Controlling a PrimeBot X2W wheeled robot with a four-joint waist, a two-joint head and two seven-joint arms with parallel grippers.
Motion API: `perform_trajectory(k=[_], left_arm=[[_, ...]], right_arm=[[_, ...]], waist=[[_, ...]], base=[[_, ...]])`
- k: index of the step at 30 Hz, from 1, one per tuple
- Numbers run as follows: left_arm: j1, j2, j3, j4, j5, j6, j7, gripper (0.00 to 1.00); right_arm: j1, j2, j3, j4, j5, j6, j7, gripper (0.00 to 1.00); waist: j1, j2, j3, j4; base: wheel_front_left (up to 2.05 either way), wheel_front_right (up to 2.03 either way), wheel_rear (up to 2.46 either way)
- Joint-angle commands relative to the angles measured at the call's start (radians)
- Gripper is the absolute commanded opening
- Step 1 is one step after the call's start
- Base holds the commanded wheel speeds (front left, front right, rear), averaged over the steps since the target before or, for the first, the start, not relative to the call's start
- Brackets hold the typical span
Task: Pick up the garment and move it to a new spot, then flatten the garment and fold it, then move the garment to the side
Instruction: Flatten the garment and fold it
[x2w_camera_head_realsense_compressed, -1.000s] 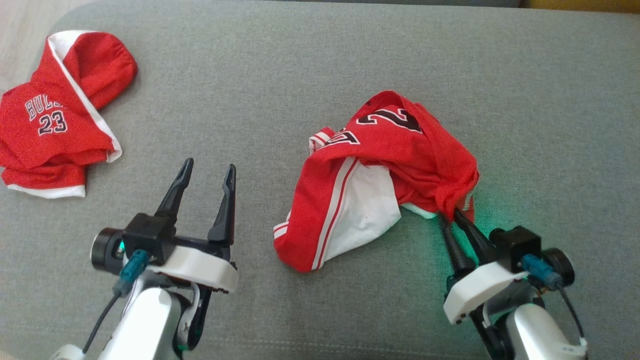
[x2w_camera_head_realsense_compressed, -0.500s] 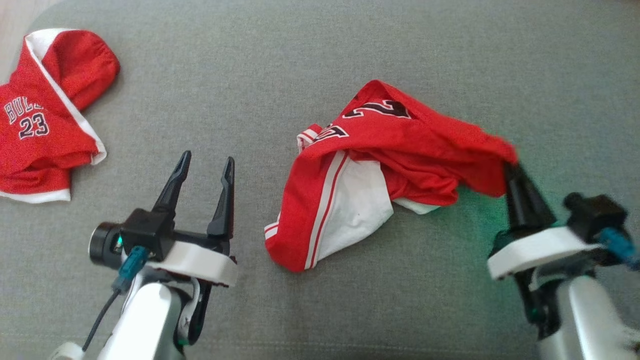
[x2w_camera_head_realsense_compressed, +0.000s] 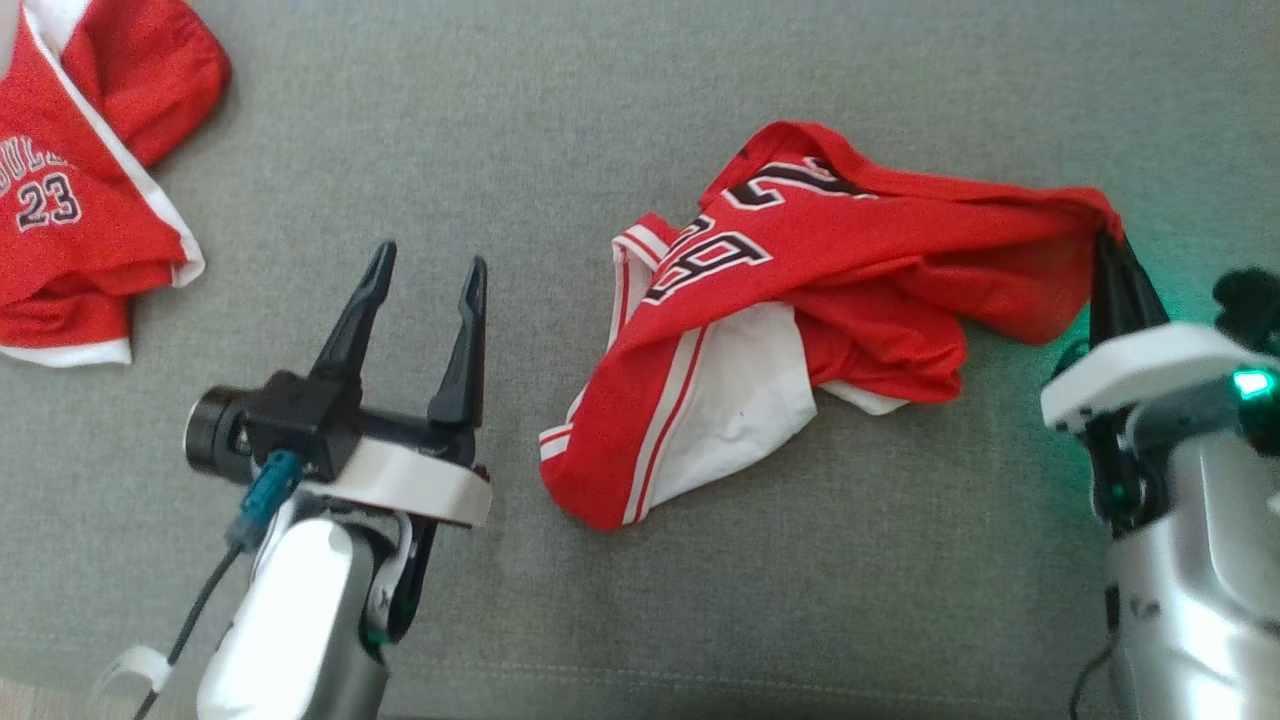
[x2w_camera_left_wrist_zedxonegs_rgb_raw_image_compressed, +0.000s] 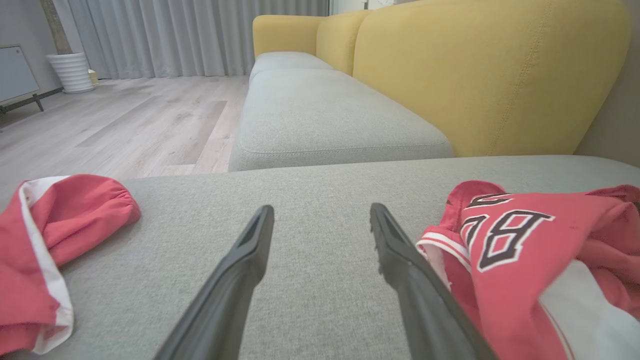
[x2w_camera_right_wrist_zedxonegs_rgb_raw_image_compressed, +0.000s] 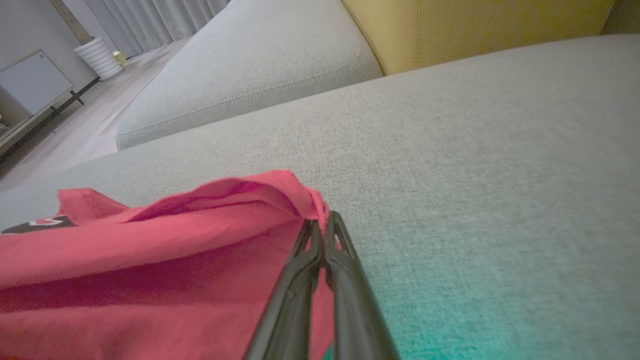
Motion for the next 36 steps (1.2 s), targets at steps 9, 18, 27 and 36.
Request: perform_trajectory(k=[9,18,27,36], left_arm=[[-0.060,-0.004,0.056,-0.031,0.026,-0.022,-0.010,1.00],[-0.024,-0.007,0.083,-0.019,0.037,-0.026,-0.010,1.00],[0.038,0.002,0.107,-0.017,0.045,-0.021,-0.010,1.00],[0.106,0.012,0.114,-0.011,0.047,-0.015,-0.010,1.00]], right_arm=[[-0.143,-0.014,0.008,0.149,-0.044,0.008,-0.040,1.00],[-0.036,-0.017,0.091,0.040,-0.046,0.008,-0.119,1.00],[0.153,-0.009,0.132,-0.284,-0.089,0.008,-0.109,1.00],[0.336,-0.004,0.177,-0.497,-0.132,0.008,-0.050,1.00]], waist=[[-0.0002,0.0000,0.038,0.002],[-0.0002,0.0000,-0.025,-0.042],[-0.0002,0.0000,-0.097,-0.091],[-0.0002,0.0000,-0.167,-0.117]], base=[[0.00,0.00,0.00],[0.00,0.00,0.00],[0.00,0.00,0.00],[0.00,0.00,0.00]])
